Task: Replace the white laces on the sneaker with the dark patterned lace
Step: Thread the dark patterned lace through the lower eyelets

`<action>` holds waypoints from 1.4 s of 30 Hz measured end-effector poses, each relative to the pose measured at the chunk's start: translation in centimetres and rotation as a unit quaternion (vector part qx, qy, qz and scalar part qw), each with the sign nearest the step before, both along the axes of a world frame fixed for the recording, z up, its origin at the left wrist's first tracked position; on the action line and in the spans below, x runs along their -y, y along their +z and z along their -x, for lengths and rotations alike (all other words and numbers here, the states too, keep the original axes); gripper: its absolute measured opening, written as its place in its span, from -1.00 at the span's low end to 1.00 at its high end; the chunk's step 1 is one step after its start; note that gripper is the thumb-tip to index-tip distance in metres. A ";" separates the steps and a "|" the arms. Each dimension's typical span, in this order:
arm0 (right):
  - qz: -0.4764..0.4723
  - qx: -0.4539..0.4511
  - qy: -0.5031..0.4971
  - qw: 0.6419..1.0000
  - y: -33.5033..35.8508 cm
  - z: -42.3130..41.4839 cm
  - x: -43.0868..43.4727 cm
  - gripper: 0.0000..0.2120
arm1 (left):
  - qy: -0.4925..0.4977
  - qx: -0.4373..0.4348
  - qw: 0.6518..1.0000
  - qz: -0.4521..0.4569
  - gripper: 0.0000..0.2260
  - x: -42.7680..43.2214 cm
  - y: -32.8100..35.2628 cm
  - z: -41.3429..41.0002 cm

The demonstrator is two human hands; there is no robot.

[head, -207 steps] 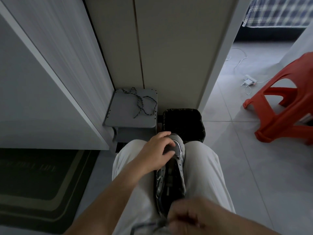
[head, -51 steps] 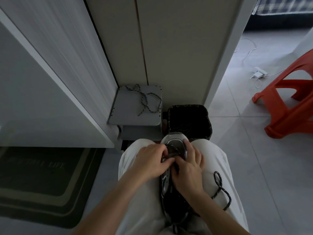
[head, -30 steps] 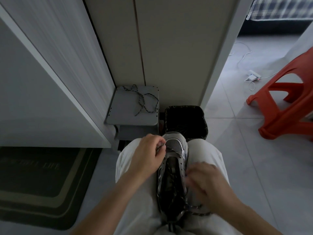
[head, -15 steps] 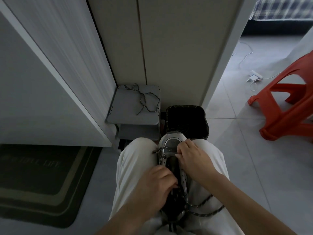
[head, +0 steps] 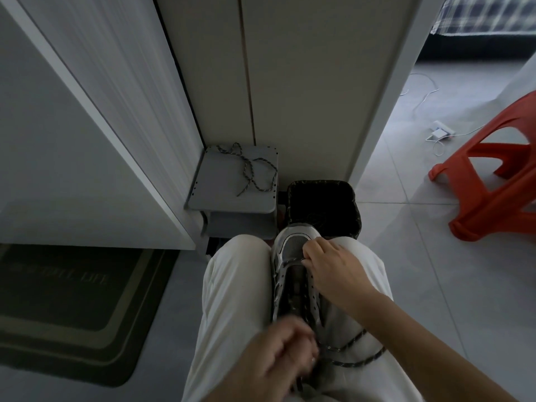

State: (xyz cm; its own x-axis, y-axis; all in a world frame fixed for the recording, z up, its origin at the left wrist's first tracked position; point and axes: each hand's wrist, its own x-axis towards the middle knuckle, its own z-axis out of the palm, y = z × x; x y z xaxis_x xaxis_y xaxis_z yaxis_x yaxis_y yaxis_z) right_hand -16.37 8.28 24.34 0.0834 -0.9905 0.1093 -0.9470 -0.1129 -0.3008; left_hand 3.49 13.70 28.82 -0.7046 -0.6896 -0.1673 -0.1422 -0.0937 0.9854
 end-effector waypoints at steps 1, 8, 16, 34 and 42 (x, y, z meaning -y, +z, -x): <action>0.014 -0.005 0.007 1.000 0.3 0.0 0.0 -0.92 | 0.090 0.047 0.994 0.048 -0.92 0.8 -0.6 0.1; -0.017 -0.031 0.116 0.993 2.6 -0.6 3.3 -0.93 | 0.179 0.321 0.916 0.161 -0.72 5.7 -4.4 2.5; -0.089 0.076 -0.006 0.993 1.1 2.3 0.7 -0.85 | 0.162 0.279 0.930 0.176 -0.71 5.9 -6.4 3.3; 0.062 -0.023 0.174 0.982 1.4 -1.8 -1.8 -0.85 | 0.291 -0.138 0.943 -0.089 -0.71 6.2 -0.9 1.7; 0.109 0.060 0.197 0.972 1.7 -1.3 -4.3 -0.86 | 0.287 0.058 0.953 -0.074 -0.72 7.9 -4.6 3.2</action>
